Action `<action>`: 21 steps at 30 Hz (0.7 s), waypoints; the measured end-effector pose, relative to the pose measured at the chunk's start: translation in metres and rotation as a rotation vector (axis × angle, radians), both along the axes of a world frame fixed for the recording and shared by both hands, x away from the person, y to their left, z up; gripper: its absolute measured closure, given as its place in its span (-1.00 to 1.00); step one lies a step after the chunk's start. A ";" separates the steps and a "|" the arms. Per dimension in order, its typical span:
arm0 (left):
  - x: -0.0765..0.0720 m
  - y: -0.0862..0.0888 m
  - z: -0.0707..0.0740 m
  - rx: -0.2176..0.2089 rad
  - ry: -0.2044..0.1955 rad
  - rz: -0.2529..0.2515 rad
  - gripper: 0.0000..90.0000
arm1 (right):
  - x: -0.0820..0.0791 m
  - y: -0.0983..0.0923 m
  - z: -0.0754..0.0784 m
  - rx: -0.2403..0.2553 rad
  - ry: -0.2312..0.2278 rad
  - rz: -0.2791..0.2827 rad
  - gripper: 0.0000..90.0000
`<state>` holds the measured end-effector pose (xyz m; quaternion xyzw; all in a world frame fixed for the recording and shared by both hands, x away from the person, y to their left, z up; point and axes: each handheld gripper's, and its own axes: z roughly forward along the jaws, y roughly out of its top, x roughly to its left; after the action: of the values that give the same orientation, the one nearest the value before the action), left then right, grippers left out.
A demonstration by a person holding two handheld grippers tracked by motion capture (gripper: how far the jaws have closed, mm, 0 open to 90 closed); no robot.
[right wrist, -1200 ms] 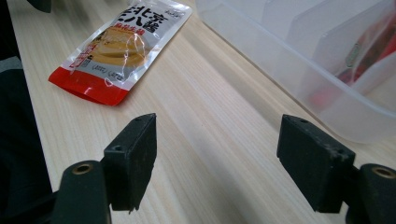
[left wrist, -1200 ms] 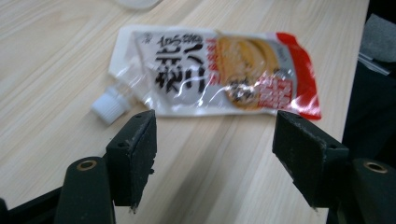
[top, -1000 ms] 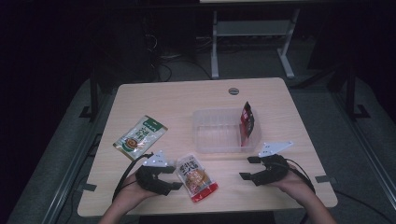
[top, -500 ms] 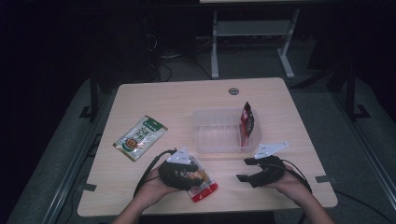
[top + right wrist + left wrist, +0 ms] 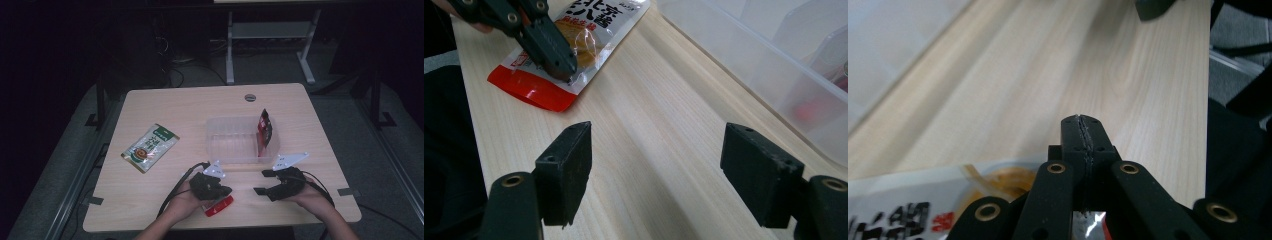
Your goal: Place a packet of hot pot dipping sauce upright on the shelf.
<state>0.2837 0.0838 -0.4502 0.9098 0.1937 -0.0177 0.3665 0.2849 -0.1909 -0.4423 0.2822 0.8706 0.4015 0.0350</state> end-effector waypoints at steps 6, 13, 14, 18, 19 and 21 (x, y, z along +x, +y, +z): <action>-0.005 0.003 -0.002 0.019 0.009 -0.008 0.99 | 0.000 0.000 0.000 -0.004 0.000 -0.001 -0.37; -0.008 0.019 -0.002 0.022 0.030 0.011 0.99 | 0.000 -0.001 -0.001 -0.005 0.002 -0.006 -0.37; -0.008 0.021 -0.002 0.021 0.034 0.015 0.99 | 0.000 -0.001 -0.001 -0.007 0.002 -0.004 -0.37; -0.011 0.031 -0.001 0.028 0.049 0.032 0.99 | 0.000 -0.001 -0.001 -0.010 0.003 -0.004 -0.37; -0.011 0.033 -0.001 0.028 0.055 0.038 0.99 | 0.000 -0.001 -0.002 -0.010 0.003 -0.004 -0.37; -0.012 0.035 -0.001 0.030 0.058 0.040 0.99 | 0.001 -0.001 -0.002 -0.010 0.002 -0.003 -0.37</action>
<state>0.2720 0.1186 -0.4510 0.9103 0.2225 -0.0337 0.3475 0.2854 -0.1916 -0.4440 0.2835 0.8723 0.3968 0.0361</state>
